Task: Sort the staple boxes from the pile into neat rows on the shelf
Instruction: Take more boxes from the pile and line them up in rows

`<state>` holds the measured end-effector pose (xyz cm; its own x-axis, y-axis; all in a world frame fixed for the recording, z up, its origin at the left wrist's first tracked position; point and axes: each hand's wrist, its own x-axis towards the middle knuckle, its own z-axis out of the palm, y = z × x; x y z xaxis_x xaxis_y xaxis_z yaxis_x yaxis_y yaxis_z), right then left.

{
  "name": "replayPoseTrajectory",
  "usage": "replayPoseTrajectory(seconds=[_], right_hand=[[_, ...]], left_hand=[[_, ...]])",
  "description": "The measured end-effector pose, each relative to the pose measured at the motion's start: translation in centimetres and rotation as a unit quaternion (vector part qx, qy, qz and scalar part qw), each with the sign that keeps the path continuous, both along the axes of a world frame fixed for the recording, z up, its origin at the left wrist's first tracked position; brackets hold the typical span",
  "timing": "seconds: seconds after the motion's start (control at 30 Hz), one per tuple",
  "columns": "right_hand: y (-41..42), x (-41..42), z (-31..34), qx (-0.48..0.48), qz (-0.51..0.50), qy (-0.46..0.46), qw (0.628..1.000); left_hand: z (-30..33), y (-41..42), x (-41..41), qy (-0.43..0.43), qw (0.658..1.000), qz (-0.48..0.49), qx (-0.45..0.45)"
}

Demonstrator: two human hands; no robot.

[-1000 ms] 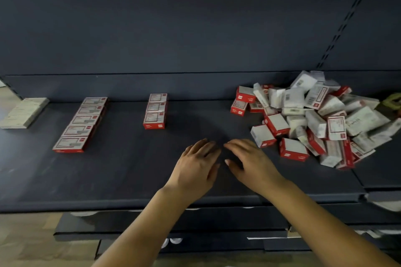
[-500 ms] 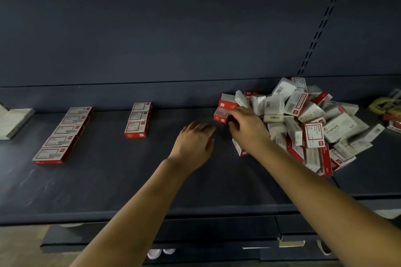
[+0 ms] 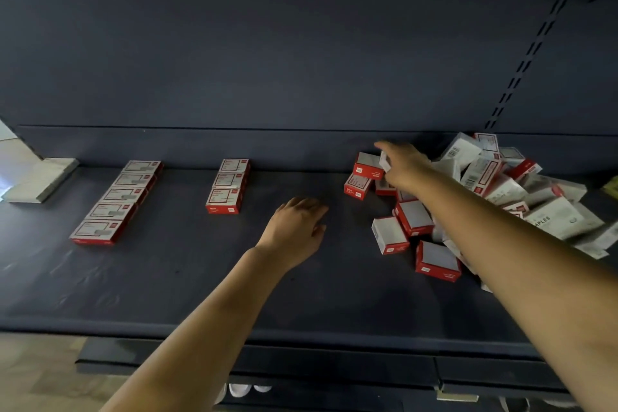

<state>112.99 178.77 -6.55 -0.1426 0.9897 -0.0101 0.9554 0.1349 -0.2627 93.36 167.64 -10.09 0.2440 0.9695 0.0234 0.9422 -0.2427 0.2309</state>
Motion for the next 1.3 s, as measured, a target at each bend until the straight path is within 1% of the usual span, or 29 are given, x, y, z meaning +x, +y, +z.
replayPoseTrajectory(seconds=[0.13,0.23,0.37,0.43,0.5,0.57,0.6,0.67,0.7,0.77,0.8,0.87,0.93,1.0,1.07,1.1,1.13,1.17,1.2,1.23,1.27,1.3], right_hand=[[0.1,0.3,-0.4,0.012,0.029,-0.021,0.999],[-0.4,0.3,-0.5,0.033,0.026,0.008,0.999],[-1.5,0.8,0.1,0.074,0.05,0.035,0.995],[-2.3,0.8,0.4,0.091,0.051,0.05,0.993],[-3.5,0.4,0.7,0.119,0.055,0.093,0.987],[-5.2,-0.2,1.2,0.159,0.086,0.149,0.972],[-6.1,-0.6,1.3,0.174,0.107,0.171,0.964],[-8.1,-1.5,1.6,0.195,0.151,0.199,0.949],[-9.1,-1.9,1.6,0.209,0.175,0.207,0.94],[-10.7,-2.6,1.2,0.244,0.22,0.21,0.921],[-11.4,-2.9,0.9,0.258,0.237,0.203,0.914],[-12.3,-3.2,0.3,0.273,0.266,0.184,0.906],[-13.1,-3.4,-0.2,0.263,0.279,0.186,0.905],[-13.8,-3.4,-0.7,0.253,0.285,0.197,0.903],[-14.4,-3.1,-1.0,0.271,0.277,0.19,0.902],[-14.5,-2.9,-1.1,0.277,0.262,0.182,0.906],[-14.7,-2.6,-1.1,0.262,0.24,0.185,0.916],[-14.9,-2.4,-1.0,0.222,0.209,0.212,0.928],[-15.2,-2.2,-0.5,0.161,0.167,0.263,0.937],[-15.5,-2.0,-0.1,0.091,0.126,0.326,0.933],[-15.8,-1.9,0.2,0.029,0.099,0.389,0.915],[-15.9,-1.8,0.3,-0.01,0.078,0.444,0.893]], left_hand=[[-0.1,0.0,0.1,-0.007,1.0,0.003,0.001],[-0.2,-0.2,0.3,-0.008,1.0,0.0,0.005],[-0.2,-0.4,0.3,-0.02,1.0,-0.011,0.015],[0.0,-0.5,0.3,-0.051,0.998,-0.012,0.018],[0.2,-0.7,0.5,-0.13,0.991,0.005,0.027],[0.7,-1.0,1.0,-0.25,0.967,0.045,0.03],[1.2,-1.2,1.5,-0.319,0.945,0.067,0.025],[2.5,-1.8,2.3,-0.452,0.887,0.094,0.006],[3.2,-2.1,2.6,-0.504,0.858,0.1,-0.007],[4.5,-2.9,3.0,-0.569,0.815,0.105,-0.045],[4.9,-3.3,3.1,-0.583,0.804,0.104,-0.059],[5.1,-4.1,2.9,-0.596,0.794,0.1,-0.07],[4.8,-4.9,2.6,-0.61,0.783,0.085,-0.082],[4.3,-5.5,2.2,-0.63,0.766,0.074,-0.102],[3.9,-5.9,1.7,-0.655,0.74,0.088,-0.126],[3.8,-6.0,1.4,-0.672,0.721,0.099,-0.139],[3.7,-6.1,1.1,-0.689,0.7,0.11,-0.151],[3.6,-6.1,0.8,-0.704,0.681,0.119,-0.164],[3.5,-6.2,0.4,-0.716,0.665,0.126,-0.174],[3.5,-6.2,0.1,-0.724,0.652,0.129,-0.183],[3.4,-6.3,-0.2,-0.729,0.644,0.128,-0.19],[3.4,-6.4,-0.3,-0.733,0.639,0.126,-0.197]])
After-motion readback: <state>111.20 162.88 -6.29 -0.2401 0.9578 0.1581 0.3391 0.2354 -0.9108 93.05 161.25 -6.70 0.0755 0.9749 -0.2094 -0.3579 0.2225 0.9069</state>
